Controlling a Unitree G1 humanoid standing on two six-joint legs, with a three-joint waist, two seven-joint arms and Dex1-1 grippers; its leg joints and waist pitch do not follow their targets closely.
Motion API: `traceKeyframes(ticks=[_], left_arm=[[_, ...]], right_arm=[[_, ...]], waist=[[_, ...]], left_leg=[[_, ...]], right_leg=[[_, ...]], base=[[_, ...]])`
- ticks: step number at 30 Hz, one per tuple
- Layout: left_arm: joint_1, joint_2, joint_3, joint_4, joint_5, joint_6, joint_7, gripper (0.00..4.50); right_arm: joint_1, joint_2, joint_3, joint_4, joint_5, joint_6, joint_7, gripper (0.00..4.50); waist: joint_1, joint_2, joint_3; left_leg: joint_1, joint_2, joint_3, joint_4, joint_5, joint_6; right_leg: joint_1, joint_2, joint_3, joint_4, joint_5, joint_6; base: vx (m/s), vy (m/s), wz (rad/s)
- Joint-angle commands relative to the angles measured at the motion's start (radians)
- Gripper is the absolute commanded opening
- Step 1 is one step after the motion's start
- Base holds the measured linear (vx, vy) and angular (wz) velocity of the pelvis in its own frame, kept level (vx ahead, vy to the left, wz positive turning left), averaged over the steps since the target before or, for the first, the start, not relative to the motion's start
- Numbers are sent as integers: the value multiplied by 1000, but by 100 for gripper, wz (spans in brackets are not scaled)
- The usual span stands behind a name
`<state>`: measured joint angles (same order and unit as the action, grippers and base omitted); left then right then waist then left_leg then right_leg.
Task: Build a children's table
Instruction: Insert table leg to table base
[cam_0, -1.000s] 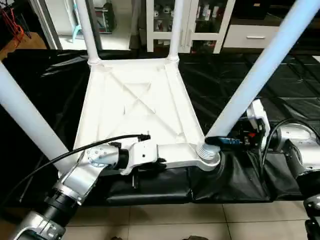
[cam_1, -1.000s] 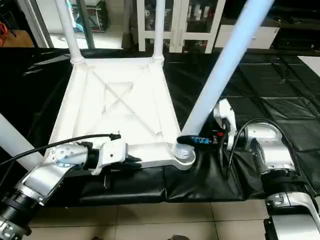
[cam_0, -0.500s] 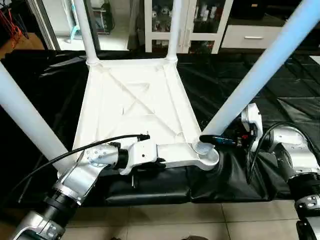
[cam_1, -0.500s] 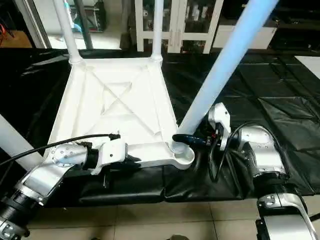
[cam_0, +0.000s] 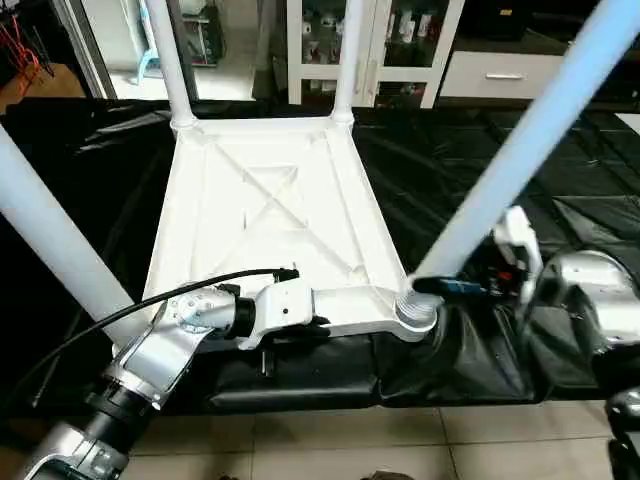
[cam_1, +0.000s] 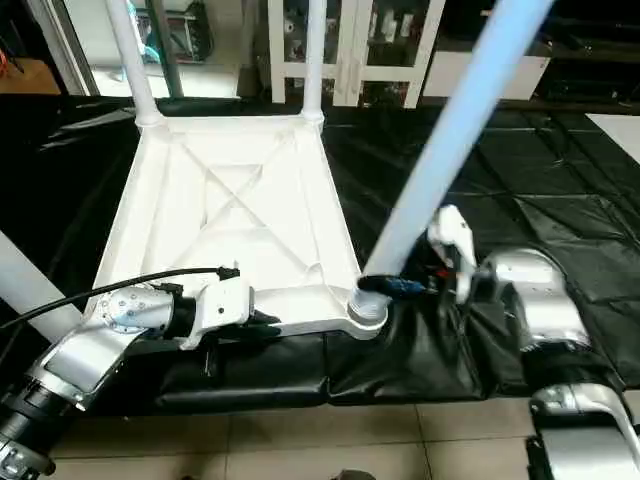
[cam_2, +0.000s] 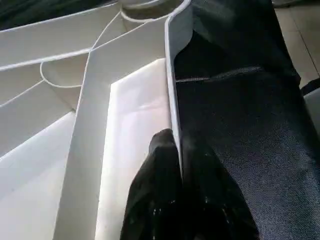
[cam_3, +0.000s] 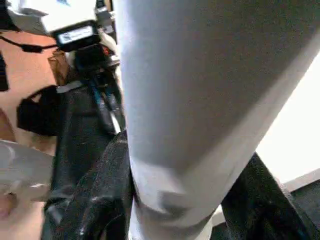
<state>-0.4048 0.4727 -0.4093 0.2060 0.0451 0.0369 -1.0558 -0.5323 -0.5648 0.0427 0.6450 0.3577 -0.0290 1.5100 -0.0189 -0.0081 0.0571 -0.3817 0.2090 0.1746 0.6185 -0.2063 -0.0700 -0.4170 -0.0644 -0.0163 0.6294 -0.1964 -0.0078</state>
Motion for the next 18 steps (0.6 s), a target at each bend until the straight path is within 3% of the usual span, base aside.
traceKeyframes(ticks=[1,3,7,9,12,18], left_arm=[[-8,10,-13,28,37,6,12,0],[-11,11,-12,32,41,7,13,0],[-12,10,-12,37,42,5,14,0],[-18,11,-12,38,40,-1,10,0],[-19,12,-12,38,40,-3,8,0],[-13,20,-12,26,40,0,5,0]], right_arm=[[63,-20,53,-31,-17,61,54,186],[80,-26,61,-50,-23,58,63,186],[87,-25,60,-54,-34,58,62,186],[72,-1,58,16,-91,-47,-9,186],[59,29,41,52,-103,-98,-72,186],[38,76,17,89,-84,-91,-111,186]], waist=[[-3,-14,-41],[-5,-16,-39],[-8,-15,-39],[-10,-15,-40],[-12,-15,-40],[-12,-19,-43]], left_leg=[[14,21,5,-84,-251,78],[10,21,3,-86,-261,76],[14,21,0,-89,-301,55],[14,21,0,-89,-312,47],[15,19,-3,-91,-330,33],[19,18,-3,-95,-352,22]], right_leg=[[37,-46,26,-100,-285,-221],[37,-47,26,-101,-312,-213],[31,-47,27,-108,-377,-197],[29,-46,27,-108,-382,-198],[28,-47,26,-109,-410,-191],[25,-45,29,-114,-434,-174]], base=[[0,0,0],[0,0,0],[0,0,0],[0,0,0],[0,0,0],[0,0,0]])
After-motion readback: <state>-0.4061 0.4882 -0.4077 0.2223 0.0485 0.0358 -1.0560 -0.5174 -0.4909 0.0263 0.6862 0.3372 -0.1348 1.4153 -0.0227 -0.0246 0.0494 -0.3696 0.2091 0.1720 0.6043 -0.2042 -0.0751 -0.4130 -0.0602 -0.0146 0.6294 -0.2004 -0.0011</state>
